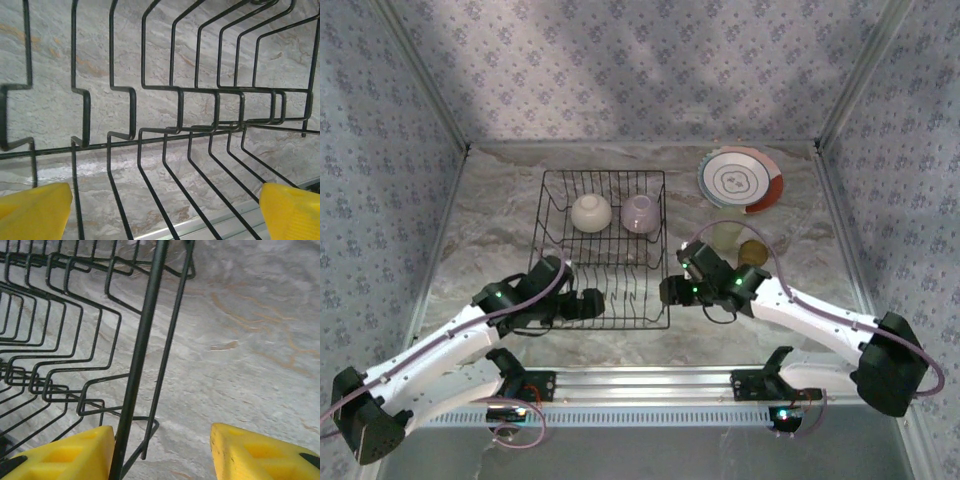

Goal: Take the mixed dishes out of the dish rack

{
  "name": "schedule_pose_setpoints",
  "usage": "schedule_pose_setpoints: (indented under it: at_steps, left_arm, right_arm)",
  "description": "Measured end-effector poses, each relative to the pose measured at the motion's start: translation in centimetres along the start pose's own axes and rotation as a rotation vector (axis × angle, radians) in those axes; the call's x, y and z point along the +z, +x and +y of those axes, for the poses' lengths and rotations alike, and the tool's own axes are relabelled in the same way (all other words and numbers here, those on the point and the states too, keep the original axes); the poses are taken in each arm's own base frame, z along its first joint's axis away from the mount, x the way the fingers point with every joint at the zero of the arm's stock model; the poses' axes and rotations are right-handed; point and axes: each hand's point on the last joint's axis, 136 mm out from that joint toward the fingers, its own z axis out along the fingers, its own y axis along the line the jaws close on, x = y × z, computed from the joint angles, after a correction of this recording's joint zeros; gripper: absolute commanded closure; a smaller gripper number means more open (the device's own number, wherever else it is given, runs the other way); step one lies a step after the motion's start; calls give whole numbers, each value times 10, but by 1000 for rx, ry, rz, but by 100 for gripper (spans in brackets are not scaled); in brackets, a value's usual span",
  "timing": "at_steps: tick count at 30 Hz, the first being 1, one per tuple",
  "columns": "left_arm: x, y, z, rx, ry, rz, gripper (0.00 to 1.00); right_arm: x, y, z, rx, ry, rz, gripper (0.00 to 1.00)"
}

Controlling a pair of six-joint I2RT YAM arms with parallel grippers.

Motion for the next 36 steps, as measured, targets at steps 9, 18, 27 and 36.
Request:
schedule_pose_setpoints:
  at_steps: [9,18,27,36]
  left_arm:
    - [-41,-53,-20,118,-86,-144,1]
    - [-37,-123,-58,207,-155,-227,1]
    - [4,-190,-49,148,-230,-216,1]
    - [52,-238,-28,120,-312,-165,1]
  right_arm:
    - [-17,-12,-4,-29,56,-18,19]
    - [-45,-41,21,-120,-2,-96,0]
    - [-69,-48,35,-181,-70,-149,0]
    - [-76,-45,41,-215,-109,-147,0]
